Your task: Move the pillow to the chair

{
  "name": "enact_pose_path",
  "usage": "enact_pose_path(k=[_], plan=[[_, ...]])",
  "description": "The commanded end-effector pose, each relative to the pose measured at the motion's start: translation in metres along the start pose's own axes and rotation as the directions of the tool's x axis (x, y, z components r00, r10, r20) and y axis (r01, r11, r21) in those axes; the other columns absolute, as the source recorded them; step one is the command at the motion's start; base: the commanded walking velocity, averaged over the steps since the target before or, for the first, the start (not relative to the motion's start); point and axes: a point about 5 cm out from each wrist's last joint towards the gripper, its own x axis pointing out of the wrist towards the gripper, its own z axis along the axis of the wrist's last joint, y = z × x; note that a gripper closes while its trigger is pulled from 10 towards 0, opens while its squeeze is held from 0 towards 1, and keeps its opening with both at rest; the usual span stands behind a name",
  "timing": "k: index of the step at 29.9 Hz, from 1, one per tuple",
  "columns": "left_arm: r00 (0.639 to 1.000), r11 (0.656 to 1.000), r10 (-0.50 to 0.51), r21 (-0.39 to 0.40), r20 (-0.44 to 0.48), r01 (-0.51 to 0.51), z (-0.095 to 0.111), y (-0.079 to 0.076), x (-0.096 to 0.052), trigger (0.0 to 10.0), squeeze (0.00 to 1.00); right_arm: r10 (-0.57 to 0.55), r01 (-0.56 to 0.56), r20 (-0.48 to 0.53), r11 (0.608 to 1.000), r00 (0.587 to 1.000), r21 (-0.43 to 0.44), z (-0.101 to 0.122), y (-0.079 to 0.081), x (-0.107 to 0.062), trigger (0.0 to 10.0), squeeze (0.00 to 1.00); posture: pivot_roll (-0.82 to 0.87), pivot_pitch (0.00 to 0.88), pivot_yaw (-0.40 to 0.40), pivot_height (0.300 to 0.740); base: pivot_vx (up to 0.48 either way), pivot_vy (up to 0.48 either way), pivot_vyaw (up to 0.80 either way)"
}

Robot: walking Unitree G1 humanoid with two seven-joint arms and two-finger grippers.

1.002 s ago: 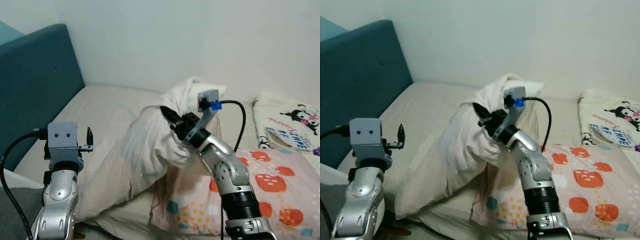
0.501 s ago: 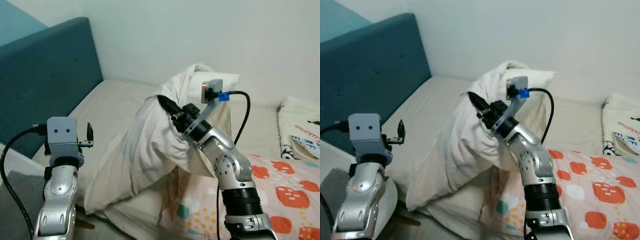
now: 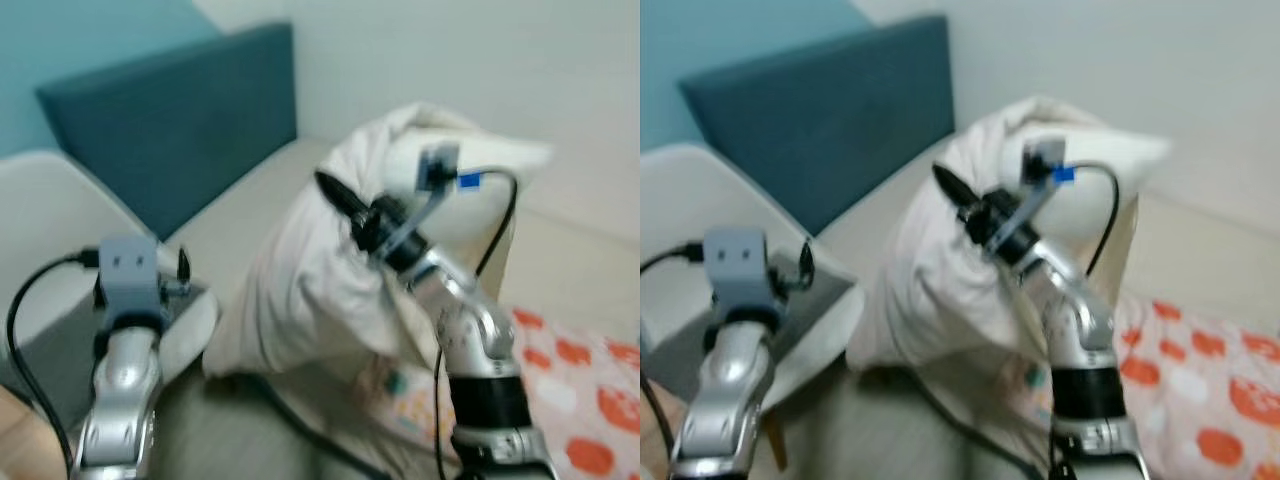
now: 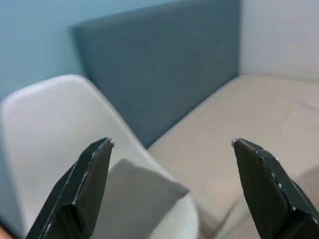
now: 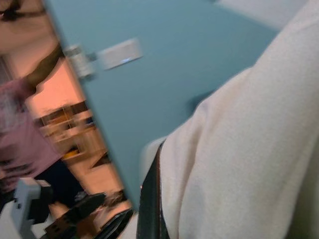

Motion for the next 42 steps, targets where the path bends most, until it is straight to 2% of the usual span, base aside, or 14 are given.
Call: enact_pose_path(k=[1,15,27,32,42], plan=[[1.0,1.0,0.014,0.022,-0.02,-0.014,-0.005,0.006,-0.001,10.0,0.0,0.115,-0.114,0.072,0.993,0.991,-0.009,0.015,0.02,0.011,10.0,0.0,0.06,0.0,-0.03,0.739,0.0,0.0,0.8],[1.0,0.999,0.018,0.037,-0.024,-0.017,-0.008,0.006,-0.002,10.0,0.0,0.167,-0.171,0.096,0.985,0.981,0.029,0.022,0.031,0.014,10.0,0.0,0.06,0.0,-0.033,0.739,0.0,0.0,0.8],[1.0,0.999,0.013,0.051,-0.02,-0.012,-0.008,0.004,-0.003,10.0,0.0,0.169,-0.173,0.092,0.984,0.981,0.037,0.021,0.031,0.013,10.0,0.0,0.06,0.0,-0.033,0.739,0.0,0.0,0.8],[1.0,0.996,-0.004,0.087,-0.018,0.005,-0.009,0.001,-0.003,10.0,0.0,0.162,-0.166,0.076,0.985,0.984,0.05,0.017,0.03,0.011,10.0,0.0,0.06,0.0,-0.032,0.739,0.0,0.0,0.8],[0.999,0.994,-0.043,0.097,-0.028,0.045,-0.013,-0.008,-0.007,10.0,0.0,0.118,-0.118,0.005,0.991,0.993,0.07,-0.004,0.02,0.003,10.0,0.0,0.06,0.0,-0.031,0.739,0.0,0.0,0.8]])
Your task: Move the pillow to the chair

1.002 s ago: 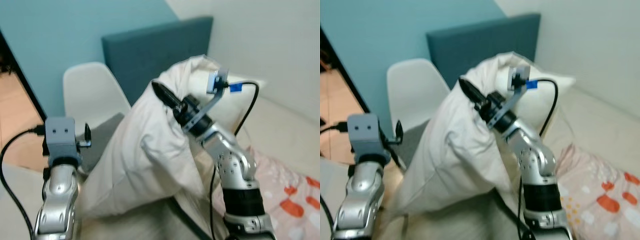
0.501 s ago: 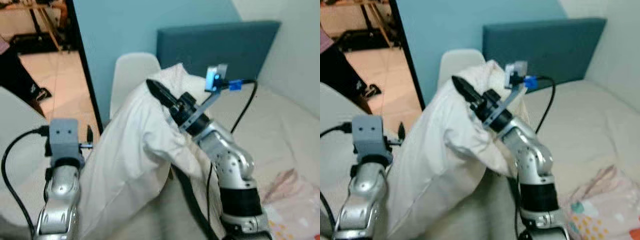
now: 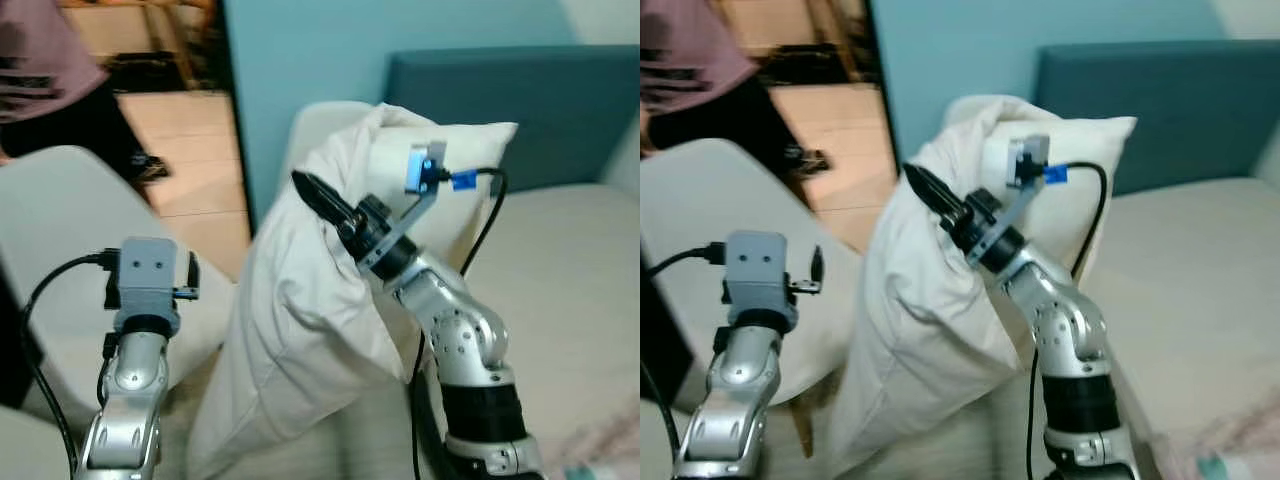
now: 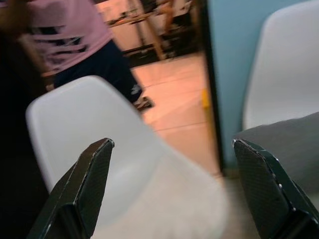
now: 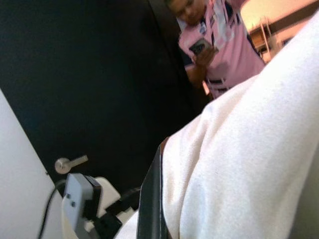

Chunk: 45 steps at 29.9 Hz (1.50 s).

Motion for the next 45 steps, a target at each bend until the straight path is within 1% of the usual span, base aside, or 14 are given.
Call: enact_pose_path(k=[1,7,9,12,13,16,23,25,27,30,34,39,41,45], plan=[[1.0,1.0,-0.011,0.012,-0.008,0.011,-0.003,-0.003,-0.001,10.0,0.0,0.047,-0.045,0.042,0.998,0.998,-0.036,0.009,0.006,0.002,10.0,0.0,0.06,0.0,-0.031,0.739,0.0,0.0,0.8],[1.0,1.0,-0.014,0.014,0.001,0.014,-0.001,-0.003,-0.001,10.0,0.0,-0.014,0.014,-0.011,0.999,1.0,-0.041,-0.006,-0.008,-0.008,10.0,0.0,0.07,0.0,-0.033,0.739,0.0,0.0,0.8],[1.0,1.0,-0.014,0.014,0.002,0.014,-0.001,-0.003,-0.001,10.0,0.0,-0.02,0.019,-0.015,0.999,1.0,-0.043,-0.007,-0.009,-0.009,10.0,0.0,0.07,0.0,-0.033,0.739,0.0,0.0,0.8],[1.0,1.0,-0.017,0.018,-0.001,0.017,-0.004,-0.003,-0.002,10.0,0.0,-0.08,0.076,-0.063,0.995,0.995,-0.064,-0.017,-0.023,-0.02,10.0,0.0,0.06,0.0,-0.031,0.739,0.0,0.0,0.8],[1.0,1.0,-0.017,0.018,-0.001,0.017,-0.004,-0.003,-0.002,10.0,0.0,-0.08,0.076,-0.063,0.995,0.995,-0.064,-0.017,-0.023,-0.02,10.0,0.0,0.06,0.0,-0.031,0.739,0.0,0.0,0.8],[0.999,0.999,-0.032,0.019,-0.011,0.032,-0.008,-0.006,-0.007,10.0,0.0,-0.12,0.114,-0.098,0.991,0.988,-0.066,-0.027,-0.032,-0.03,10.0,0.0,0.07,0.0,-0.034,0.739,0.0,0.0,0.8],[0.998,0.998,-0.057,0.012,-0.005,0.057,-0.008,-0.01,-0.009,10.0,0.0,-0.101,0.097,-0.086,0.994,0.991,-0.057,-0.025,-0.029,-0.027,10.0,0.0,0.07,0.0,-0.034,0.739,0.0,0.0,0.8],[0.997,0.997,-0.075,0.007,0.01,0.075,-0.005,-0.012,-0.009,10.0,0.0,-0.078,0.076,-0.052,0.996,0.996,-0.048,-0.016,-0.025,-0.021,10.0,0.0,0.07,0.0,-0.033,0.739,0.0,0.0,0.8],[0.997,0.997,-0.075,0.007,0.01,0.075,-0.005,-0.012,-0.009,10.0,0.0,-0.078,0.076,-0.052,0.996,0.996,-0.048,-0.016,-0.025,-0.021,10.0,0.0,0.07,0.0,-0.033,0.739,0.0,0.0,0.8],[0.994,0.996,-0.095,0.002,0.051,0.095,0.003,-0.012,-0.006,10.0,0.0,-0.058,0.058,-0.002,0.997,0.998,-0.049,-0.004,-0.021,-0.014,10.0,0.0,0.07,0.0,-0.032,0.739,0.0,0.0,0.75],[0.992,0.995,-0.1,0.004,0.079,0.1,0.009,-0.012,-0.004,10.0,0.0,-0.082,0.083,0.028,0.996,0.996,-0.037,0.004,-0.022,-0.007,10.0,0.0,0.07,0.0,-0.033,0.739,0.326,0.0,0.0],[0.991,0.995,-0.103,0.003,0.089,0.104,0.012,-0.012,-0.004,10.0,0.0,-0.071,0.072,0.057,0.997,0.996,-0.018,0.01,-0.02,-0.005,10.0,0.0,0.07,0.0,-0.032,0.739,0.449,0.0,0.0],[0.99,0.994,-0.105,0.002,0.096,0.106,0.014,-0.013,-0.003,10.0,0.0,-0.032,0.032,0.106,0.999,0.994,-0.002,0.023,-0.013,0.0,10.0,0.0,0.07,0.0,-0.03,0.739,0.476,0.0,0.0],[0.989,0.994,-0.106,0.002,0.099,0.106,0.015,-0.013,-0.002,10.0,0.0,-0.005,0.005,0.128,1.0,0.992,-0.004,0.03,-0.008,0.003,10.0,0.0,0.07,0.0,-0.028,0.739,0.476,0.0,0.0]])
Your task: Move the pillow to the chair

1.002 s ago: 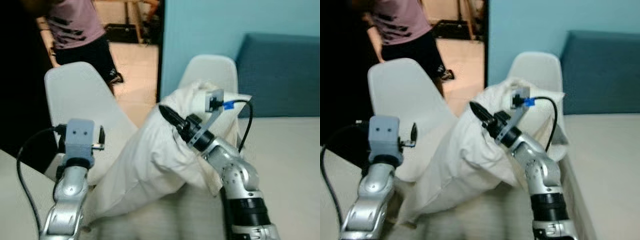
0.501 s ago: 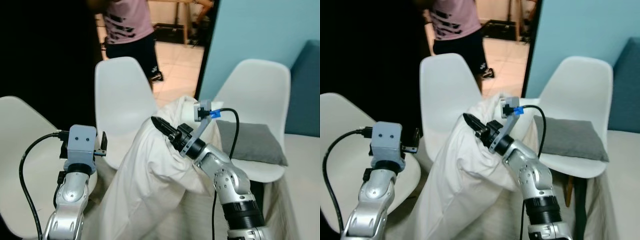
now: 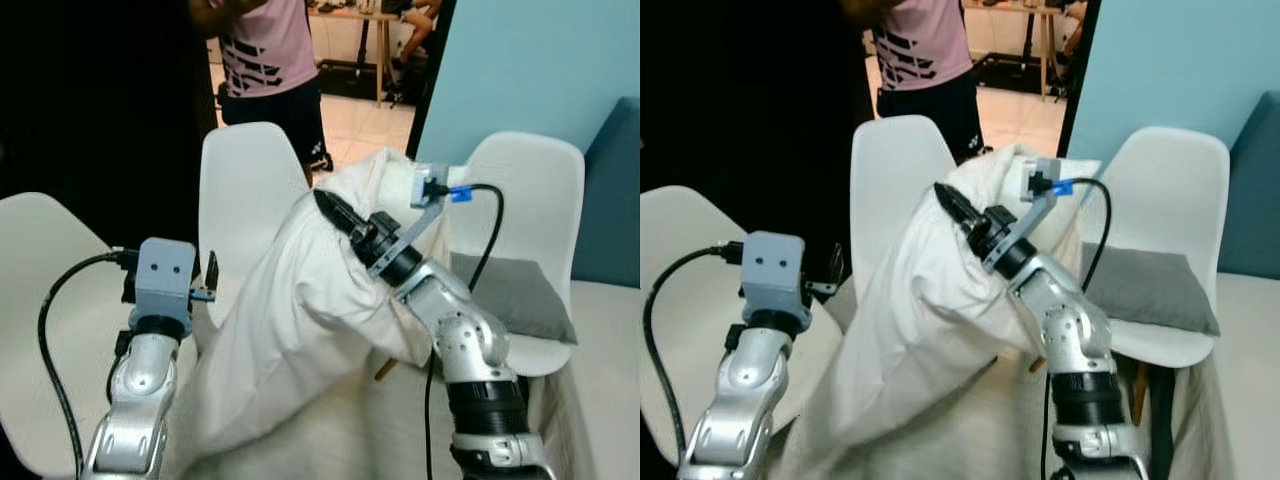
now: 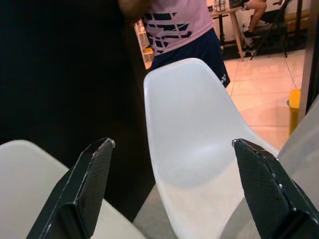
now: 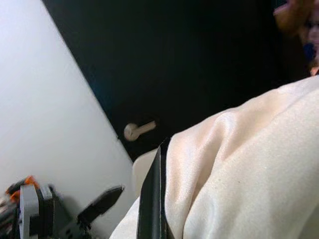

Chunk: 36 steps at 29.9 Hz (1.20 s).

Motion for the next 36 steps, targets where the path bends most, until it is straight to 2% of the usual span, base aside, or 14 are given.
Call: enact_pose_path(k=[1,6,17,24,28,31,32,36], plan=[[1.0,1.0,0.004,0.004,0.019,-0.004,0.005,0.002,0.001,10.0,0.0,0.123,-0.12,0.103,0.992,0.987,-0.038,0.027,0.023,0.016,10.0,0.0,0.07,0.0,-0.029,0.739,0.48,0.0,0.0],[1.0,1.0,0.001,0.005,0.025,-0.001,0.006,0.001,0.002,10.0,0.0,0.145,-0.141,0.131,0.989,0.981,-0.042,0.035,0.03,0.022,10.0,0.0,0.06,0.0,-0.027,0.739,0.474,0.0,0.0],[1.0,1.0,0.004,0.009,0.026,-0.004,0.006,0.002,0.002,10.0,0.0,0.155,-0.152,0.125,0.988,0.98,-0.032,0.034,0.035,0.023,10.0,0.0,0.07,0.0,-0.031,0.739,0.475,0.0,0.0],[1.0,1.0,0.003,0.009,0.028,-0.004,0.006,0.001,0.003,10.0,0.0,0.211,-0.21,0.123,0.977,0.97,-0.027,0.036,0.045,0.025,10.0,0.0,0.06,0.0,-0.03,0.739,0.471,0.0,0.0],[1.0,1.0,0.0,0.011,0.03,0.0,0.007,0.0,0.004,10.0,0.0,0.286,-0.286,0.124,0.958,0.95,-0.016,0.037,0.057,0.029,10.0,0.0,0.06,0.0,-0.029,0.739,0.474,0.0,0.0],[0.999,1.0,-0.003,0.013,0.033,0.003,0.008,0.0,0.005,10.0,0.0,0.41,-0.414,0.136,0.91,0.902,0.001,0.04,0.079,0.039,10.0,0.0,0.07,0.0,-0.03,0.739,0.471,0.0,0.66],[0.999,1.0,-0.003,0.013,0.033,0.003,0.008,0.0,0.005,10.0,0.0,0.41,-0.414,0.136,0.91,0.902,0.001,0.04,0.079,0.039,10.0,0.0,0.07,0.0,-0.03,0.739,0.469,0.0,0.78],[0.999,1.0,0.005,0.014,0.034,-0.006,0.008,0.0,0.005,10.0,0.0,0.493,-0.497,0.13,0.868,0.86,-0.002,0.04,0.097,0.047,10.0,0.0,0.08,0.0,-0.038,0.739,0.433,0.0,0.78]])
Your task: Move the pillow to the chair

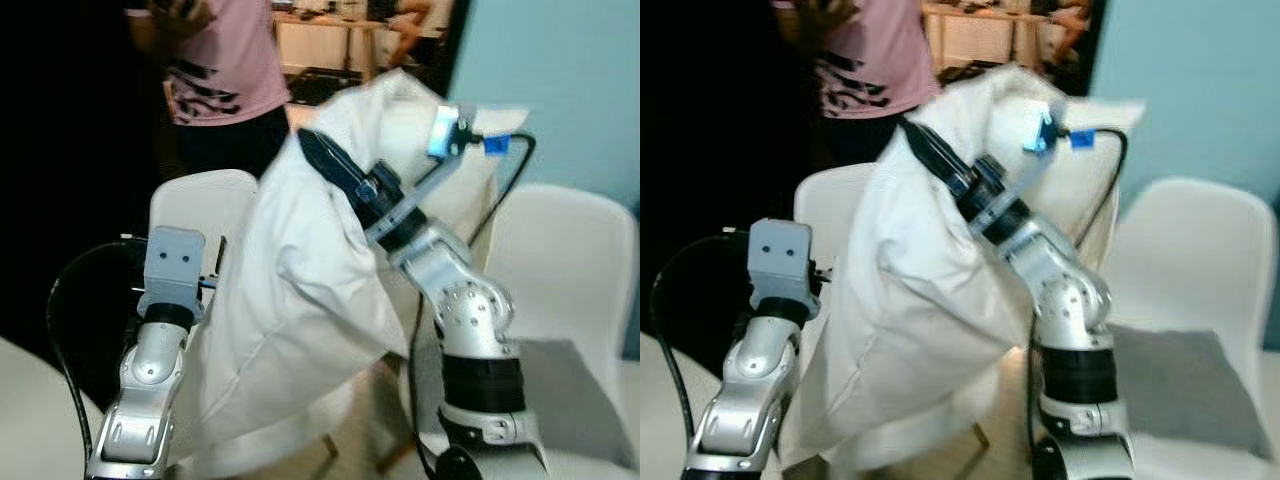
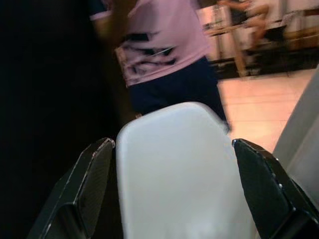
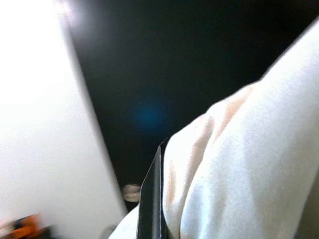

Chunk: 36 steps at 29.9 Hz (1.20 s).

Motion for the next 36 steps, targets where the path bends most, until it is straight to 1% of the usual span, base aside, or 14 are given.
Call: enact_pose_path(k=[1,7,10,14,18,19,20,22,23,24,25,26,28,36], plan=[[1.0,1.0,-0.001,0.014,-0.018,0.001,-0.003,-0.001,-0.002,10.0,0.0,0.133,-0.131,0.039,0.991,0.99,-0.038,0.011,0.02,0.01,10.0,0.0,0.08,0.0,-0.039,0.739,0.39,0.0,0.78],[0.999,1.0,0.01,0.009,-0.038,-0.01,-0.006,-0.002,-0.003,10.0,0.0,0.11,-0.109,0.028,0.993,0.993,-0.046,0.008,0.017,0.012,10.0,0.0,0.09,0.0,-0.041,0.739,0.182,0.0,0.78],[0.999,1.0,-0.02,0.002,-0.04,0.02,-0.007,-0.008,-0.004,10.0,0.0,-0.092,0.092,0.002,0.995,0.996,-0.044,0.002,-0.009,0.007,10.0,0.0,0.08,0.0,-0.038,0.739,0.0,0.0,0.26],[0.999,0.999,-0.039,0.006,-0.036,0.039,-0.006,-0.011,-0.005,10.0,0.0,-0.153,0.151,-0.038,0.987,0.987,-0.045,-0.003,-0.019,0.001,10.0,0.0,0.08,0.0,-0.039,0.739,0.0,0.0,0.0],[0.998,0.999,-0.047,0.012,-0.035,0.047,-0.006,-0.013,-0.005,10.0,0.0,-0.224,0.213,-0.146,0.973,0.964,-0.084,-0.016,-0.03,-0.012,10.0,0.0,0.07,0.0,-0.04,0.739,0.0,0.0,0.0],[0.998,0.999,-0.048,0.013,-0.037,0.048,-0.006,-0.013,-0.005,10.0,0.0,-0.238,0.212,-0.249,0.969,0.939,-0.129,-0.027,-0.034,-0.02,10.0,0.0,0.07,0.0,-0.042,0.739,0.0,0.0,0.0],[0.998,0.999,-0.048,0.013,-0.037,0.048,-0.006,-0.013,-0.005,10.0,0.0,-0.238,0.212,-0.249,0.969,0.939,-0.129,-0.027,-0.034,-0.02,10.0,0.0,0.07,0.0,-0.042,0.739,0.0,0.0,0.0],[0.998,0.998,-0.051,0.018,-0.047,0.052,-0.008,-0.013,-0.007,10.0,0.0,-0.298,0.22,-0.461,0.951,0.836,-0.217,-0.054,-0.043,-0.042,10.0,0.0,0.07,0.0,-0.04,0.739,0.0,-0.214,0.0],[0.997,0.998,-0.052,0.02,-0.05,0.053,-0.009,-0.014,-0.007,10.0,0.0,-0.319,0.222,-0.52,0.944,0.792,-0.243,-0.062,-0.046,-0.05,10.0,0.0,0.07,0.0,-0.04,0.739,0.0,-0.428,0.0],[0.997,0.998,-0.052,0.02,-0.05,0.053,-0.009,-0.014,-0.007,10.0,0.0,-0.319,0.222,-0.52,0.944,0.792,-0.243,-0.062,-0.046,-0.05,10.0,0.0,0.07,0.0,-0.04,0.739,0.0,-0.428,0.0],[0.997,0.998,-0.052,0.02,-0.053,0.053,-0.009,-0.014,-0.007,10.0,0.0,-0.382,0.226,-0.59,0.919,0.711,-0.324,-0.073,-0.054,-0.061,10.0,0.0,0.07,0.0,-0.04,0.739,0.0,-0.48,0.0],[0.997,0.998,-0.052,0.02,-0.054,0.053,-0.009,-0.014,-0.007,10.0,0.0,-0.423,0.218,-0.626,0.899,0.655,-0.379,-0.08,-0.059,-0.068,10.0,0.0,0.07,0.0,-0.04,0.739,0.0,-0.48,0.0],[0.997,0.999,-0.049,0.021,-0.058,0.05,-0.01,-0.014,-0.006,10.0,0.0,-0.481,0.218,-0.642,0.867,0.596,-0.448,-0.085,-0.066,-0.075,10.0,0.0,0.08,0.0,-0.038,0.739,0.0,-0.452,0.0],[0.998,0.999,-0.038,0.017,-0.057,0.039,-0.01,-0.012,-0.005,10.0,0.0,-0.543,0.223,-0.635,0.828,0.549,-0.515,-0.088,-0.072,-0.078,10.0,0.0,0.08,0.0,-0.033,0.739,0.0,-0.106,0.0]])
